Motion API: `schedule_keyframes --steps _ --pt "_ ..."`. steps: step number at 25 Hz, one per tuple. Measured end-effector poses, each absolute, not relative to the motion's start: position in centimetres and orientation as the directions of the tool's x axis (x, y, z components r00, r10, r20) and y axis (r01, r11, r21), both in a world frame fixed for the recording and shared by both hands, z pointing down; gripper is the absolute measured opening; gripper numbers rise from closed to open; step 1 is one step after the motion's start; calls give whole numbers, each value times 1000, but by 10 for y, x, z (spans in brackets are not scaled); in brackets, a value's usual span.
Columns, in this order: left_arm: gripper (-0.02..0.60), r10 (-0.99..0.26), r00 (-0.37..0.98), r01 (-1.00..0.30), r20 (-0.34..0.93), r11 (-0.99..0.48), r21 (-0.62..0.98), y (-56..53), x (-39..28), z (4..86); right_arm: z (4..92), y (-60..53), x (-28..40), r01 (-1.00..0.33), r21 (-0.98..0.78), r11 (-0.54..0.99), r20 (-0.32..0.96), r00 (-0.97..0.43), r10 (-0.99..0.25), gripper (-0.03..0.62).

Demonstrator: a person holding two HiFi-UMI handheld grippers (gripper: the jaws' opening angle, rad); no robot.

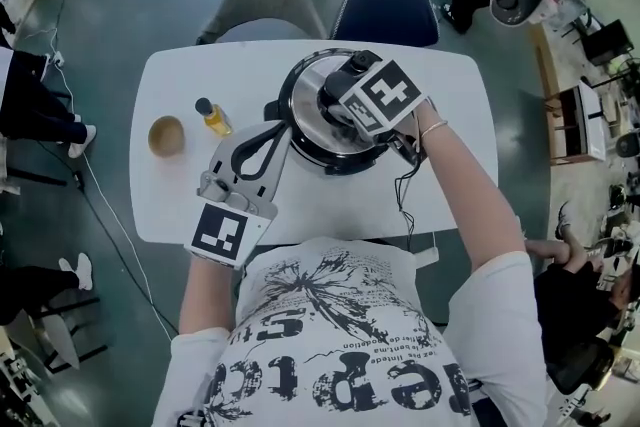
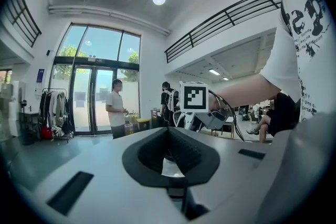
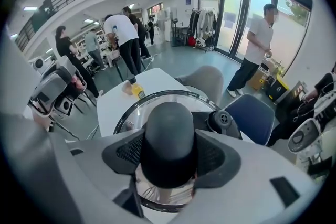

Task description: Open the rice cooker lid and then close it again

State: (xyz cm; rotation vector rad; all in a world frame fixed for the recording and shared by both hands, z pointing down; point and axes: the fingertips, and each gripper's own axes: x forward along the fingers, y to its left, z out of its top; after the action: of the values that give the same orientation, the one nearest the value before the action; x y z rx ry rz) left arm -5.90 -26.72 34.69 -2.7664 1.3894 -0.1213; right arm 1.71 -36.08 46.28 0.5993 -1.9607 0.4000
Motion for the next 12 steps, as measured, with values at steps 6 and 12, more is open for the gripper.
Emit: schedule_keyframes --steps 6,12 --pt "14 -806 591 -800 47 -592 -99 -265 -53 341 465 -363 17 -593 -17 805 895 -368 -252 291" --pt "14 -826 562 -821 42 -563 -95 -263 -51 333 455 -366 23 -601 -43 798 885 -393 -249 291"
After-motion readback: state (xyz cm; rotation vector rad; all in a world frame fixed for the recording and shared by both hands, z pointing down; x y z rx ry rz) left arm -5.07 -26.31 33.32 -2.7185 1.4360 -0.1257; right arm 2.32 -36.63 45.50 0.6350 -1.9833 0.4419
